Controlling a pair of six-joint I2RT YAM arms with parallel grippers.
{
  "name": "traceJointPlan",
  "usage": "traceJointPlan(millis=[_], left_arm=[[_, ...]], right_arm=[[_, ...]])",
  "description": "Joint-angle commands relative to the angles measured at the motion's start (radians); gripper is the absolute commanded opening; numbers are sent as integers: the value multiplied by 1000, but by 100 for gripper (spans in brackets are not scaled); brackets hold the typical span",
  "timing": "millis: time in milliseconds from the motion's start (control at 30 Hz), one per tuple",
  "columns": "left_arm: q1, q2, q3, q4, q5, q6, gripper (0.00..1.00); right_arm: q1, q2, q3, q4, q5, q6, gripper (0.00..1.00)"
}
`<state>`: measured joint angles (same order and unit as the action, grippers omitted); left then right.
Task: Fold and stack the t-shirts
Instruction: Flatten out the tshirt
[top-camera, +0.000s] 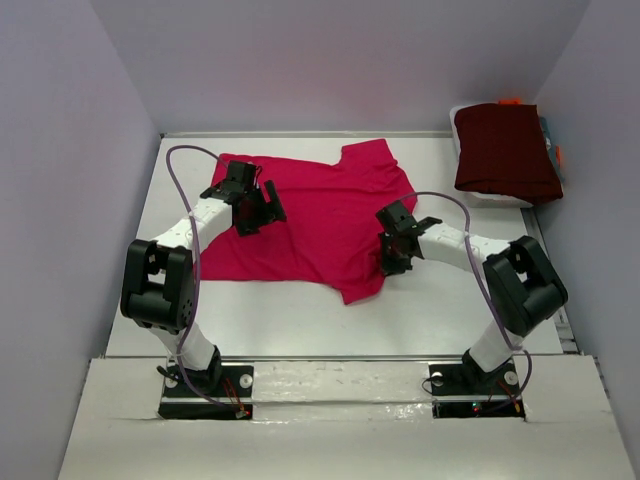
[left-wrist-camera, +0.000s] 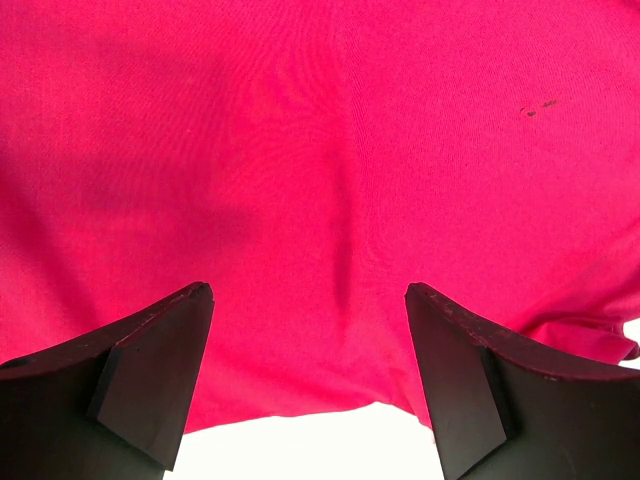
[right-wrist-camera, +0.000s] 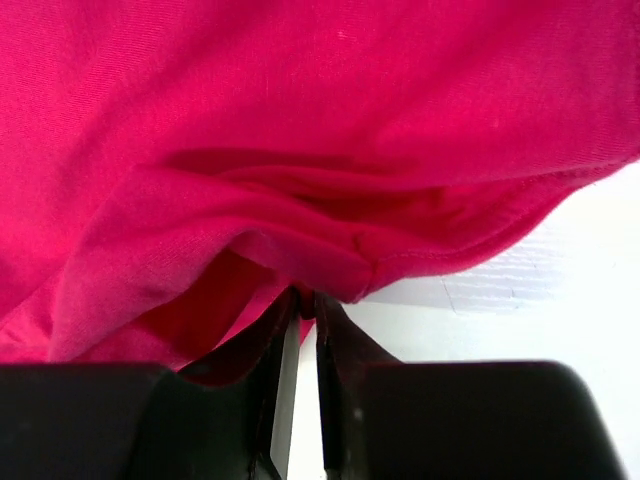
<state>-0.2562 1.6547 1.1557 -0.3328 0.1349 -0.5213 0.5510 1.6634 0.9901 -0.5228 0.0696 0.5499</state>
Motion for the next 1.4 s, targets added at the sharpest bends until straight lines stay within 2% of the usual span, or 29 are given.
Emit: traceJointPlan(millis=[0,67,233,500,667,1033,1367], left_arm=[[-5,-4,-2,-3,3,15,90],[-5,-4,-2,-2,5,15,90],[-5,-3,-4,-3,2,20,90],[-5,0,-2,1,9,18,90],[-5,5,-7,6,20,18,90],[-5,4,-1,3,25,23,90],[-5,1,-2,1,26,24,90]], right_arm=[[7,9,-18,53,-8,-1,11],[7,4,-18,47,-20,1,7],[7,-66,-44,-14,-60,18,7],[17,-325,-133,-196,-114,68,7],[17,-409,-195,-258,-149,99,7],[86,-404,-199,-292,-272,139,7],[208,-288,-145,-249,-327,150,7]])
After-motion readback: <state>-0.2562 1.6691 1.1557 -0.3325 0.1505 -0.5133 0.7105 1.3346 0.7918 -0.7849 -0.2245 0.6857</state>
